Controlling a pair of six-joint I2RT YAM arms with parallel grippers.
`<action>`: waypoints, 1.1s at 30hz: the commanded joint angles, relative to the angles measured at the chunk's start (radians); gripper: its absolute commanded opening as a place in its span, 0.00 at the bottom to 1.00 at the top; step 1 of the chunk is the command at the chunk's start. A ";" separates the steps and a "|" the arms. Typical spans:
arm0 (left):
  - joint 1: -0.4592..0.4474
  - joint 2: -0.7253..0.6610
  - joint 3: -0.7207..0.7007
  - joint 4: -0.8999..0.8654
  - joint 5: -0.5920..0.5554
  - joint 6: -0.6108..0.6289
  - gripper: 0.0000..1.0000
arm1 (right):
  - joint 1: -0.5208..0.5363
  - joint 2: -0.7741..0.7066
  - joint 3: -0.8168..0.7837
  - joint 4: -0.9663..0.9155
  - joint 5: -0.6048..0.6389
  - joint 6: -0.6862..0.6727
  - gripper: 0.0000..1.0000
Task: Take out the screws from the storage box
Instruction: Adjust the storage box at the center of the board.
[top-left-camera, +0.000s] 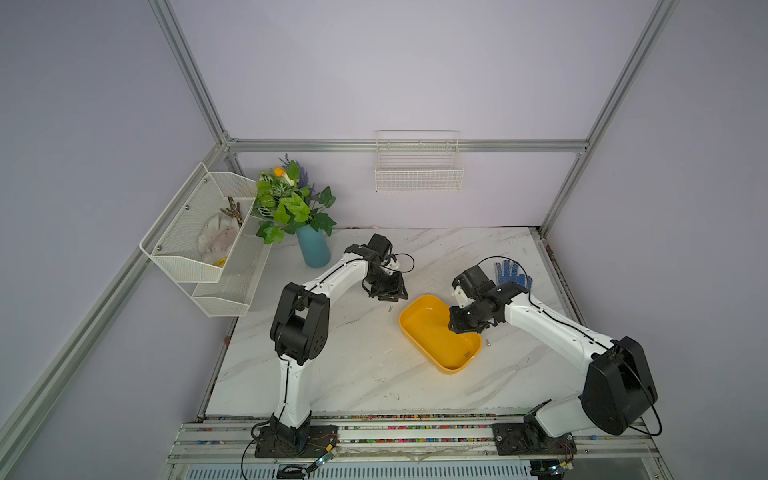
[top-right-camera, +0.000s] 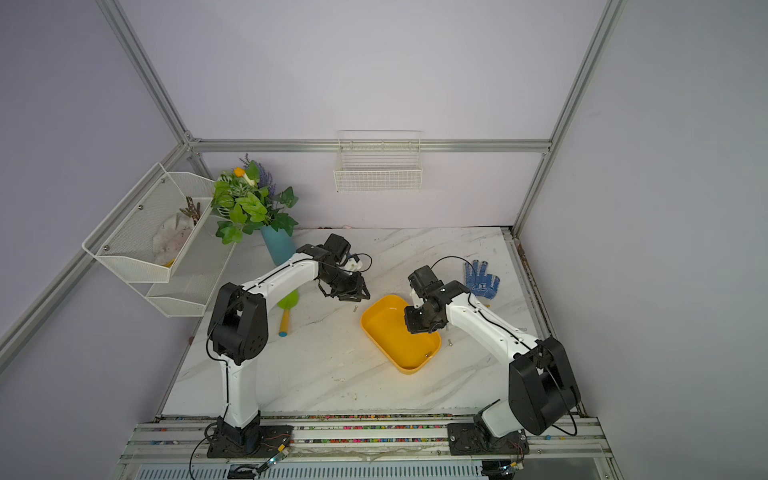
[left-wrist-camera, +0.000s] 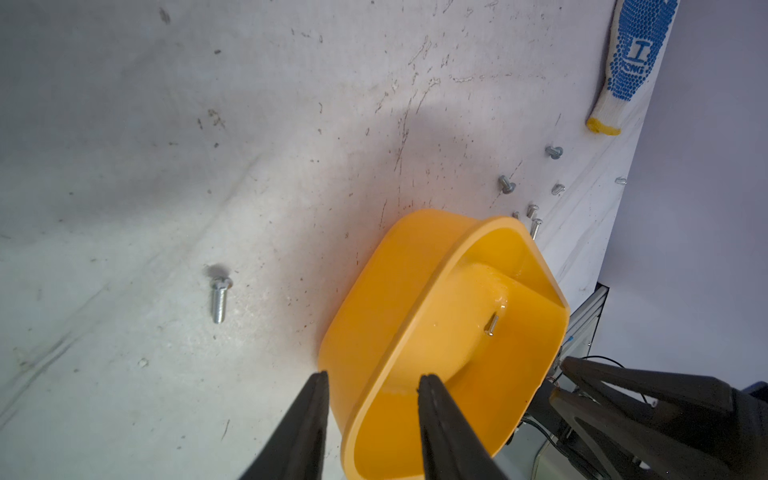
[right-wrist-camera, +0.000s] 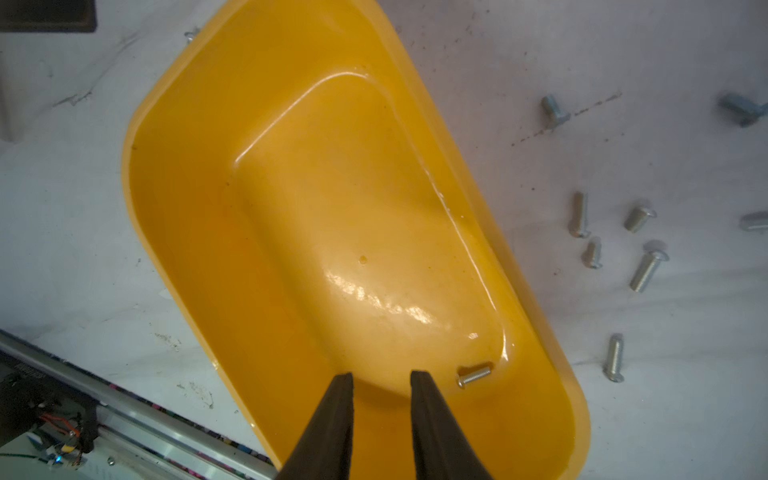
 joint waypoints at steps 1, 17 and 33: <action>-0.012 -0.017 0.063 0.038 -0.009 0.024 0.43 | -0.006 -0.042 0.005 0.027 0.119 0.036 0.31; -0.026 0.029 0.011 0.060 0.081 0.063 0.41 | -0.007 -0.047 -0.021 0.012 0.094 0.034 0.30; -0.038 0.052 -0.080 0.088 0.057 0.075 0.39 | -0.006 -0.056 -0.030 0.024 0.080 0.031 0.30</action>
